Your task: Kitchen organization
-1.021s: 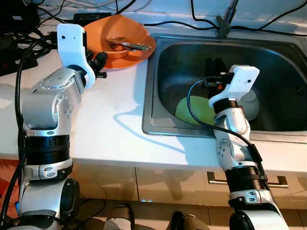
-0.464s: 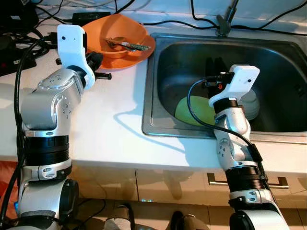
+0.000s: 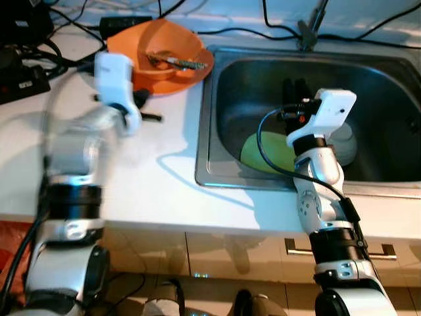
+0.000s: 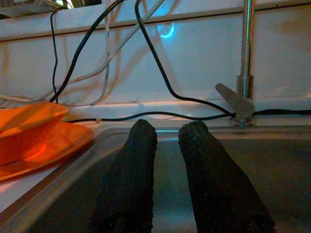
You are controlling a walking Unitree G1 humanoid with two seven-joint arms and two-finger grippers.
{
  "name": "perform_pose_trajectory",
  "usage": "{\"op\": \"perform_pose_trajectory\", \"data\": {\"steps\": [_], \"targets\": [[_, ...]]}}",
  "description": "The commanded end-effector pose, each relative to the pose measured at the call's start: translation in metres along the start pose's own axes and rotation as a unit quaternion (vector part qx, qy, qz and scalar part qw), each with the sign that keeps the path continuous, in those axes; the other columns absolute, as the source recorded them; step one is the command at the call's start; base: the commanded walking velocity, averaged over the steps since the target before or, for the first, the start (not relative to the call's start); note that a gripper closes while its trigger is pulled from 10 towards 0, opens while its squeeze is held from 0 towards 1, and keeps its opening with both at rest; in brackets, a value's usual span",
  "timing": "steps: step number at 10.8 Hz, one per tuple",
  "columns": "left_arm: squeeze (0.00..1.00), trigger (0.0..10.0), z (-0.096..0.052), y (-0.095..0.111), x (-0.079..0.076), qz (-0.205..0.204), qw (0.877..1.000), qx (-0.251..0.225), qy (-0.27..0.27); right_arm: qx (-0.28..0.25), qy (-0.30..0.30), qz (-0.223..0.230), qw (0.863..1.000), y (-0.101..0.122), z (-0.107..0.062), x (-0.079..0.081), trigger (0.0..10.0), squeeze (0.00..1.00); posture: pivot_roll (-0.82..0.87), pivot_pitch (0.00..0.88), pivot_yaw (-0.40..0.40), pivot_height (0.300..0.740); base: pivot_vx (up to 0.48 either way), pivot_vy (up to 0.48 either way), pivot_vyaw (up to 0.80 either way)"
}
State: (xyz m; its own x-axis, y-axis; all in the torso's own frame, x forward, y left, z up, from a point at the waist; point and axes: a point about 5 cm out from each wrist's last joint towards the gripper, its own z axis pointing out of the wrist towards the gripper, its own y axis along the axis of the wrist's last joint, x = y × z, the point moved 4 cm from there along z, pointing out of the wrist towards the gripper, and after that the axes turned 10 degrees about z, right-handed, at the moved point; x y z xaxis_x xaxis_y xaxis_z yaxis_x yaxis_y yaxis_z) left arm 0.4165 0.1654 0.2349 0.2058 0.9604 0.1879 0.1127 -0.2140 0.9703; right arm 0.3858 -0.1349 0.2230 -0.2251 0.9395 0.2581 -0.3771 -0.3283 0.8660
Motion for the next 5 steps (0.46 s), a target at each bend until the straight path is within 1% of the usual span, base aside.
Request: {"op": "perform_pose_trajectory", "data": {"steps": [1, 3, 5], "targets": [[0.00, 10.0, 0.006, 0.010, -0.003, 0.019, 1.000, -0.016, -0.001, 0.007, -0.010, 0.005, 1.000, -0.004, -0.003, -0.004, 10.0, 0.00, 0.14, 0.172, -0.007, 0.740, 0.000, 0.000, 0.00], [0.00, 10.0, 0.015, 0.022, -0.005, 0.024, 0.999, -0.030, 0.001, 0.005, -0.012, 0.005, 1.000, -0.003, -0.004, -0.004, 10.0, 0.00, 0.13, 0.170, -0.002, 0.740, 0.000, 0.000, 0.00], [0.00, 10.0, 0.021, 0.022, -0.007, 0.026, 0.999, -0.031, -0.001, 0.006, -0.013, 0.005, 1.000, -0.004, -0.006, -0.004, 10.0, 0.00, 0.13, 0.170, 0.001, 0.740, 0.000, 0.000, 0.00]]}}
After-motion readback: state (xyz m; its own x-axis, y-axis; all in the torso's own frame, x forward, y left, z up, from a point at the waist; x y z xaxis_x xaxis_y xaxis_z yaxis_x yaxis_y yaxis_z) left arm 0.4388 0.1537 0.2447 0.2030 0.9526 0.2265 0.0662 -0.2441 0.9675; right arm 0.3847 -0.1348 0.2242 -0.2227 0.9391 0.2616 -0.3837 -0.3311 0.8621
